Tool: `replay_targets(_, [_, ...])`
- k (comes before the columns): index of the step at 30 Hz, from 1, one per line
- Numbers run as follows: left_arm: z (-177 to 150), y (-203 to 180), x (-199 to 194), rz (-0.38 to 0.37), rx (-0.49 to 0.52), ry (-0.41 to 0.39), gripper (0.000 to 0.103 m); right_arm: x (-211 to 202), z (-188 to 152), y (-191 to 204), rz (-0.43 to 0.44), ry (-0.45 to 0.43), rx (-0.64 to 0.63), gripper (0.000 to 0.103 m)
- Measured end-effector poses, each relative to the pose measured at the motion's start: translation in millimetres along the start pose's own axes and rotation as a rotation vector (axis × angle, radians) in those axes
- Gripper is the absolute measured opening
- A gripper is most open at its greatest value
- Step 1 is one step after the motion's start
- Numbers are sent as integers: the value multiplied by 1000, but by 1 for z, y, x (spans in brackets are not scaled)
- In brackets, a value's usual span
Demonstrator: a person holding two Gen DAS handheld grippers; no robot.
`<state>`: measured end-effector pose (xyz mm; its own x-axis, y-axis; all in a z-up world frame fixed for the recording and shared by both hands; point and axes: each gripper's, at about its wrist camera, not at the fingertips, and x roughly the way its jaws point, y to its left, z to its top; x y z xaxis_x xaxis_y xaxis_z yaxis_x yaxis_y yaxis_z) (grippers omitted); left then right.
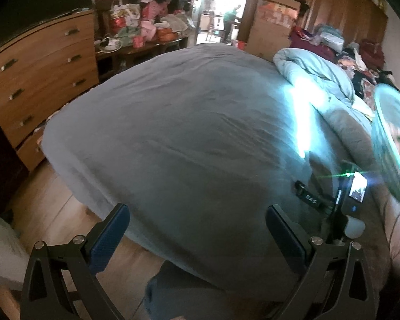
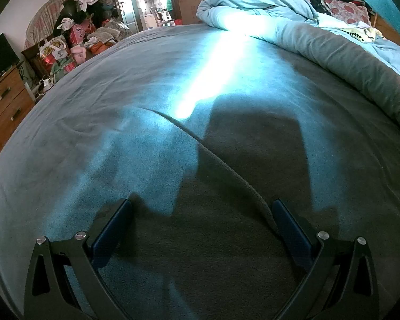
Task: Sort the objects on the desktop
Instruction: 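Lift the teal colander basket over the bed with the right hand, then tip the teal basket and pour the bottle caps onto the bed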
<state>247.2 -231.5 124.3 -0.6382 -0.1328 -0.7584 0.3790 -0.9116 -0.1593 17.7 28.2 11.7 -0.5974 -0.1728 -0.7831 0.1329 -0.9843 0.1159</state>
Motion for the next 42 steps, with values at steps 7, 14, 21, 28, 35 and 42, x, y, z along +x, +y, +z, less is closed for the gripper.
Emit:
replay_targets(7, [-7, 32, 5, 43, -59, 20, 103, -1, 0, -2, 0, 0, 0, 102])
replay_targets(14, [-9, 76, 10, 94, -115, 48, 103, -5, 1, -4, 0, 0, 0, 102])
replay_targets(21, [-9, 104, 32, 125, -139, 100, 103, -3, 0, 0, 0, 0, 0, 102])
replay_targets(28, [-5, 113, 56, 118, -149, 131, 103, -1, 0, 4, 0, 0, 1, 102])
replay_targets(35, [5, 106, 68, 105, -125, 131, 103, -3, -4, 6, -1, 0, 1, 102])
replay_targets(42, [12, 100, 75, 104, -109, 135, 103, 0, -3, 6, -1, 0, 1, 102])
